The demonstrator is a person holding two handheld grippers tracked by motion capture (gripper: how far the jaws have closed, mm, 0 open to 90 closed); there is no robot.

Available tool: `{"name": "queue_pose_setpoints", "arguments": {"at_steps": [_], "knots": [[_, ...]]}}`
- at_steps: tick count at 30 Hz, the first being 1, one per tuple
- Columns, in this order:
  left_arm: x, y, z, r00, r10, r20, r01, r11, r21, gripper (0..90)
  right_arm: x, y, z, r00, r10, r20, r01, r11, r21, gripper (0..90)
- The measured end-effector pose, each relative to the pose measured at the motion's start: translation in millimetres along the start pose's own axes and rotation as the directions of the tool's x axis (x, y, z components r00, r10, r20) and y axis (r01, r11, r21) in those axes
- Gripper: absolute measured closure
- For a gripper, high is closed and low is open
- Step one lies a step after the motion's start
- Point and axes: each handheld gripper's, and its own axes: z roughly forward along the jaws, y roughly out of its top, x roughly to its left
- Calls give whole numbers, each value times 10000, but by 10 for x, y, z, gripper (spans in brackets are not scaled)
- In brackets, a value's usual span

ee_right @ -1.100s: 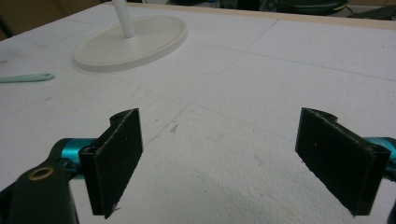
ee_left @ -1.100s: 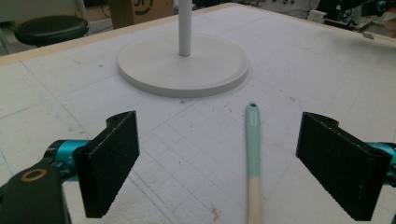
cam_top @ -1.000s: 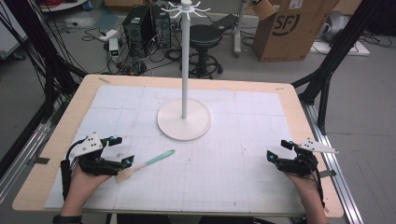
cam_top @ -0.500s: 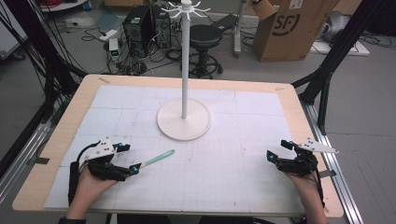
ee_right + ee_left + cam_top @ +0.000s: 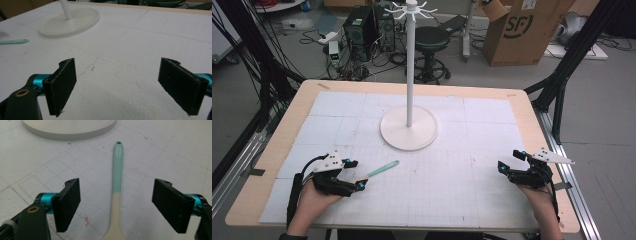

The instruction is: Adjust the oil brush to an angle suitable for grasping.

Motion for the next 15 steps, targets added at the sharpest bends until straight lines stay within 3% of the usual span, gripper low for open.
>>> {"name": "queue_pose_setpoints", "arguments": {"at_steps": [3,15], "knots": [[-3,-6,21,9999,127,-79,-125,9995,288,282,-1,1,-2,10000,-13,9,13,10000,-8,143],[-4,-25,66,9999,74,-118,-66,9977,682,483,-5,-1,0,10000,-4,8,4,10000,13,143]]}}
